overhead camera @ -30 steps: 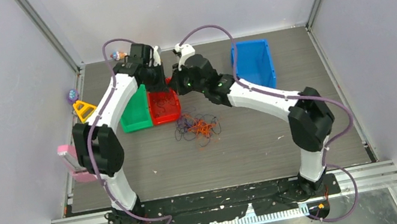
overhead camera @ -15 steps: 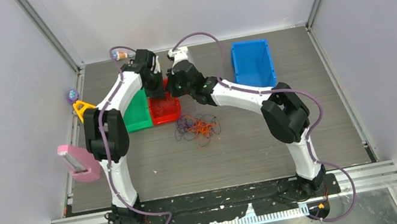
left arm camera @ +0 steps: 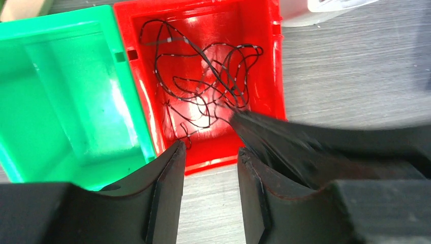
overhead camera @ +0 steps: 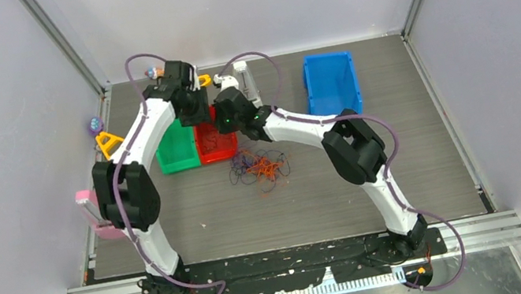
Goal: Untangle the cables
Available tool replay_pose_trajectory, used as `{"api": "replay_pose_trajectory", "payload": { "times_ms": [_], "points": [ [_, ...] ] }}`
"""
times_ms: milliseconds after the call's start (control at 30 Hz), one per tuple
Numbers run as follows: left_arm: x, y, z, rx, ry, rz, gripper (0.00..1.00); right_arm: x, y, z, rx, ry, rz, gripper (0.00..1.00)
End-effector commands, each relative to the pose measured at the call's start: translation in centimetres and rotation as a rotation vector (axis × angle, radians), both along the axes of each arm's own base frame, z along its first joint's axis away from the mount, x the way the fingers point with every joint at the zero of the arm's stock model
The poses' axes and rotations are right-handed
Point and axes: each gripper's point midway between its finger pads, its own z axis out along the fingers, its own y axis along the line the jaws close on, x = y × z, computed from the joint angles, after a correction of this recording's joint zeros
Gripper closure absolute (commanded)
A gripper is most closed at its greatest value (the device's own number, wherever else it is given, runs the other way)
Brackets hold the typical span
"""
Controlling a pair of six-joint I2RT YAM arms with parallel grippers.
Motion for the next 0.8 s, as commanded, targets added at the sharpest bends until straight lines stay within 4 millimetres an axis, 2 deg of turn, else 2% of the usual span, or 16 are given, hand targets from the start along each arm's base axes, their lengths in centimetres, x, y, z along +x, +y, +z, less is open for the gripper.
{"api": "replay_pose_trajectory", "payload": {
  "times_ms": [0,33,233,400,467,500,633,767],
  "points": [
    [-1.2,1.0,4.3,0.007,-0.097,0.004,0.56,0.9,1.9,0.7,0.012,-0.011,-0.014,0.95],
    [-1.5,1.2,4.8,0.007,-0.108,0.003,0.55,0.8,2.0,-0.7,-0.011,0.008,-0.012,0.95],
    [-2.7,3.1,6.6,0.037,-0.167,0.05,0.52,1.5,2.5,-3.7,-0.112,0.05,-0.03,0.95],
    [-3.5,3.8,6.6,0.028,-0.2,0.072,0.51,1.7,2.3,-4.7,-0.17,0.062,-0.042,0.95],
    [-3.8,3.9,6.5,0.023,-0.213,0.076,0.5,1.6,2.2,-3.8,-0.169,0.053,-0.038,0.91],
    [-4.0,3.9,6.3,0.019,-0.218,0.077,0.49,1.5,2.3,-3.2,-0.165,0.04,-0.031,0.86],
    [-4.8,4.0,5.6,0.008,-0.232,0.076,0.45,1.0,2.1,1.6,-0.116,-0.018,-0.019,0.72],
    [-5.8,4.0,4.9,-0.006,-0.243,0.077,0.4,0.3,1.4,5.2,-0.086,-0.052,-0.006,0.59]
  ]
}}
